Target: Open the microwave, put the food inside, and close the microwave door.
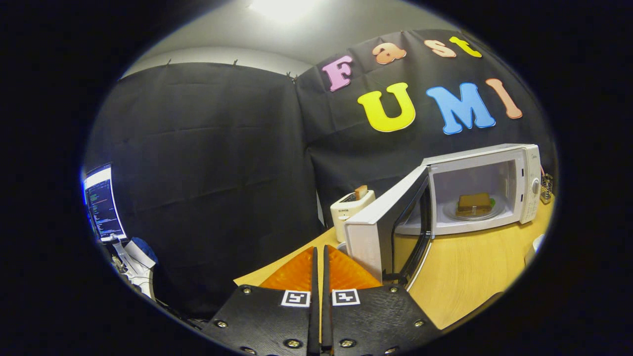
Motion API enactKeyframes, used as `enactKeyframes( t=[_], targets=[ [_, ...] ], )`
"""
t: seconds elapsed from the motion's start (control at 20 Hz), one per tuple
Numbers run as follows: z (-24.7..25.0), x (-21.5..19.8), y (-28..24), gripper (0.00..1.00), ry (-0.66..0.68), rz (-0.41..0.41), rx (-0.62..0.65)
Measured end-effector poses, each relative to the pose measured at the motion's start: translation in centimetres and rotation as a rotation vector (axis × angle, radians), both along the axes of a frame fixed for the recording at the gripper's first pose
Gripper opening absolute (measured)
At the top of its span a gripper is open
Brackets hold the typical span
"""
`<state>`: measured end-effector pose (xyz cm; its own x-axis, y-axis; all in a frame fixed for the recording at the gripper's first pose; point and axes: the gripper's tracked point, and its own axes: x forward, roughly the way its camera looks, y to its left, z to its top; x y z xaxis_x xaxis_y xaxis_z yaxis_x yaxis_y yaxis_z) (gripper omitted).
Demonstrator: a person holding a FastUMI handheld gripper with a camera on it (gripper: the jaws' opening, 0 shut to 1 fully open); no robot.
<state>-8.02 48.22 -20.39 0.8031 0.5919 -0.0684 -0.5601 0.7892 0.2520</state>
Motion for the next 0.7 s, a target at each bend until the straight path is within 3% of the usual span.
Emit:
enactKeyframes(
  t=[0.45,0.7],
  targets=[
    [0.5,-0.2,-4.2,0.01,-0.079,-0.084,-0.009],
    [1.1,0.0,-8.8,0.01,-0.112,-0.177,-0.01]
  ],
)
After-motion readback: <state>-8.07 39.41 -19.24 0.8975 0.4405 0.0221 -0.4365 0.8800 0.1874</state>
